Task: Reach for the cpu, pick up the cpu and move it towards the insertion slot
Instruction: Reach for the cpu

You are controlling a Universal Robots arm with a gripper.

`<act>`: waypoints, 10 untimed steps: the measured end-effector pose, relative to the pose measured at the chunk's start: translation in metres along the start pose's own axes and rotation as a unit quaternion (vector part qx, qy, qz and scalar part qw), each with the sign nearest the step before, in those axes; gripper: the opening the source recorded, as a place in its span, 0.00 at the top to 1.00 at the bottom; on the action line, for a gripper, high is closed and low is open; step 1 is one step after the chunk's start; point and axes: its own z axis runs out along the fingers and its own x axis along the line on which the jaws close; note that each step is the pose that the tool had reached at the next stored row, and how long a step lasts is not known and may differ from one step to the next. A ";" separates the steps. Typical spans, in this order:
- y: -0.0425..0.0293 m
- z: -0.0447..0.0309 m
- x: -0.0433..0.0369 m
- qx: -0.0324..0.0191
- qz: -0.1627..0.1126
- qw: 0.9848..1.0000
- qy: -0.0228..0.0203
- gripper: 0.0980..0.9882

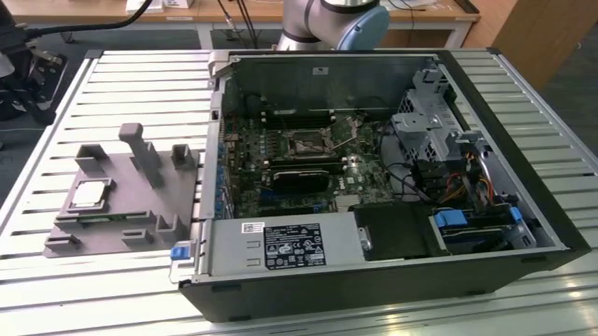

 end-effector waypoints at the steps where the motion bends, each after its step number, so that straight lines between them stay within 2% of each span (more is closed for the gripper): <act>1: -0.0013 0.0005 0.0008 0.000 0.000 1.000 0.000 0.99; 5: -0.0052 0.0047 0.0050 0.000 -0.001 1.000 0.000 0.98; 6: -0.0058 0.0062 0.0060 0.000 -0.001 1.000 0.000 0.93; 7: -0.0064 0.0080 0.0069 0.000 -0.002 1.000 0.000 0.93; 9: -0.0076 0.0114 0.0087 0.000 -0.002 1.000 0.000 0.78; 10: -0.0081 0.0133 0.0093 0.000 -0.003 1.000 0.000 0.78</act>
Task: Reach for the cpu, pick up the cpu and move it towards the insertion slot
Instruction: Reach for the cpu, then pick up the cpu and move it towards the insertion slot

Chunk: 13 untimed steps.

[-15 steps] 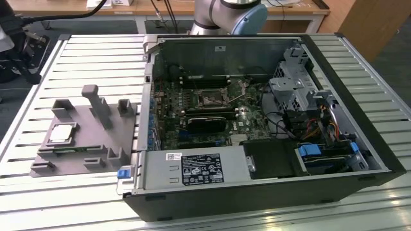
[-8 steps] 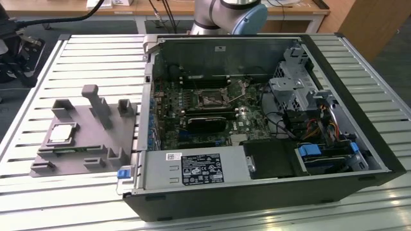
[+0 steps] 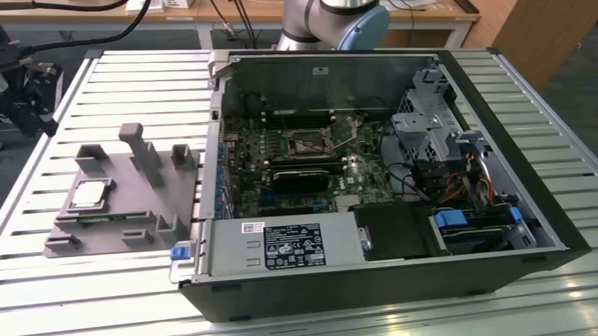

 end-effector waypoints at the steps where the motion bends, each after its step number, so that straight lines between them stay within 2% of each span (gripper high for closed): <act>1: -0.0004 0.0017 0.0005 0.000 0.000 1.000 0.000 0.71; 2: -0.0007 0.0035 0.0008 0.000 0.000 1.000 0.000 0.65; 3: -0.0010 0.0054 0.0009 0.000 0.000 1.000 0.000 0.65; 5: -0.0014 0.0090 0.0012 0.000 0.000 1.000 0.000 0.52; 6: -0.0016 0.0108 0.0013 0.000 0.000 1.000 0.000 0.52; 7: -0.0018 0.0126 0.0015 0.000 0.000 1.000 0.000 0.45; 13: -0.0041 0.0235 0.0021 0.000 0.000 1.000 0.000 0.45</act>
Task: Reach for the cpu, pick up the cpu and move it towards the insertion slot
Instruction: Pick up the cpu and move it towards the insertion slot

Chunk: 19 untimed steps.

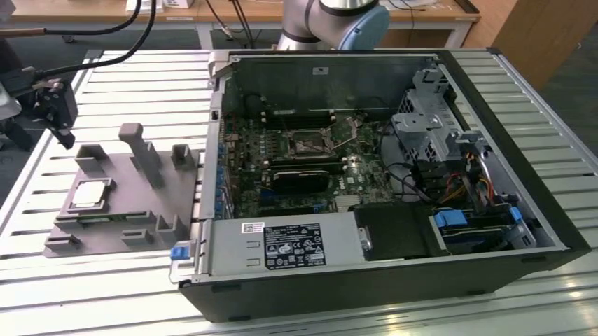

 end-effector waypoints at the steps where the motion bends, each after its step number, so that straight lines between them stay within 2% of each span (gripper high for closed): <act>1: -0.0007 0.0018 0.0001 0.000 0.000 1.000 0.000 0.45; 4: -0.0033 0.0071 0.0006 0.000 0.000 1.000 0.000 0.44; 5: -0.0041 0.0088 0.0007 0.000 0.000 1.000 0.000 0.37; 19: -0.0060 0.0315 0.0009 0.000 -0.001 1.000 0.000 0.37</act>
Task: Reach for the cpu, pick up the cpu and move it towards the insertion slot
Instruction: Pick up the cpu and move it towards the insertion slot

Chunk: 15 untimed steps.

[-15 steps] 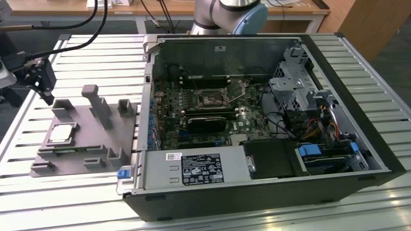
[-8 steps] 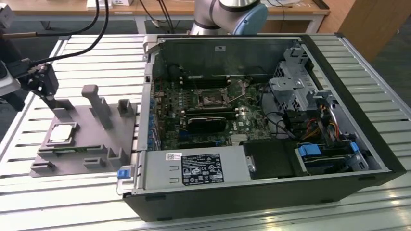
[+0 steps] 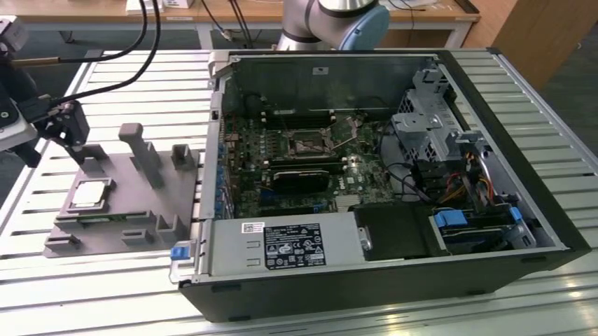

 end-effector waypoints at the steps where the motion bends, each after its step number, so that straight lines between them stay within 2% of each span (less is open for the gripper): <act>1: -0.0001 0.0012 0.0000 0.000 0.000 1.000 0.000 0.37; 15: -0.0015 0.0157 0.0000 0.000 -0.001 1.000 0.000 0.37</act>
